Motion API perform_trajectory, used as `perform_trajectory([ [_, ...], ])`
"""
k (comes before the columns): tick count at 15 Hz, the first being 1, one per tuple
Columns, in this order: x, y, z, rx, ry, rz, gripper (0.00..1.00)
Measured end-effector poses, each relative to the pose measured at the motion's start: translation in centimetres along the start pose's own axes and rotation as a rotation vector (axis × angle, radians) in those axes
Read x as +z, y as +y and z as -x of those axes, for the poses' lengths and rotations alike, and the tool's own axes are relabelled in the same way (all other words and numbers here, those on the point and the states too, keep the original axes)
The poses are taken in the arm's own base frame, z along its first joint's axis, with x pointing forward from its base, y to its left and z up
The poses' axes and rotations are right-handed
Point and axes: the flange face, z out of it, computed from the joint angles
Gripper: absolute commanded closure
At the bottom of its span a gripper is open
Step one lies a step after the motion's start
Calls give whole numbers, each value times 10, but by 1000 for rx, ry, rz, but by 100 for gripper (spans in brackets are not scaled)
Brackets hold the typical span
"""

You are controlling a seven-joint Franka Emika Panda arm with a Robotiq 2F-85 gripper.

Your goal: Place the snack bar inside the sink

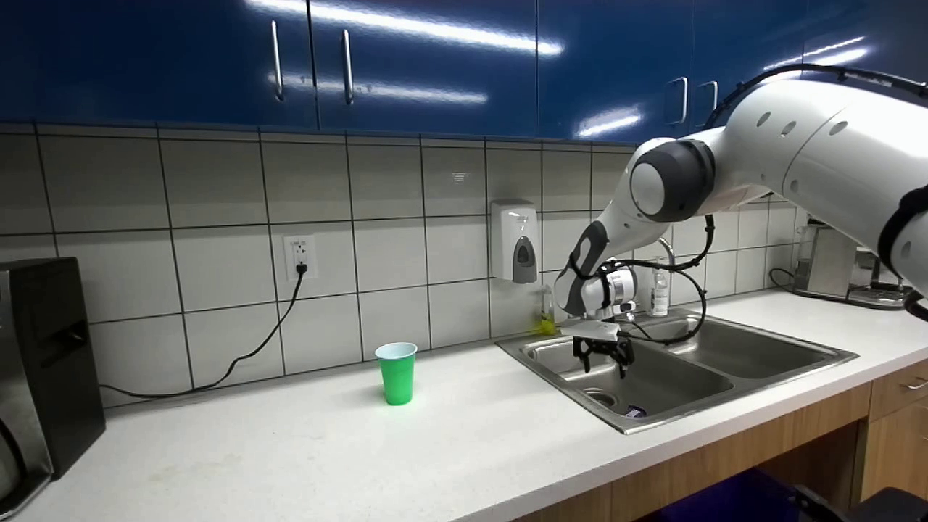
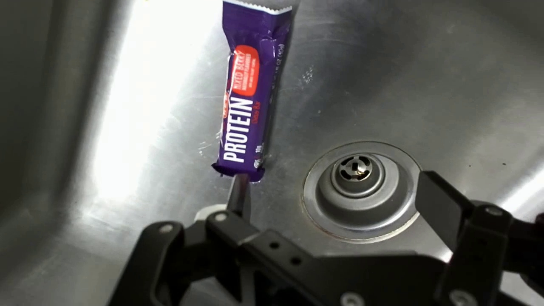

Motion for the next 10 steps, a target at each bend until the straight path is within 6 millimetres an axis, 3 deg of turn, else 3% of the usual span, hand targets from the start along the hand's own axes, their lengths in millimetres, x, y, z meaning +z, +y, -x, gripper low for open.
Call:
perform_trajectory([
  [10,-41,-9,28,-351,-73,-32,0],
])
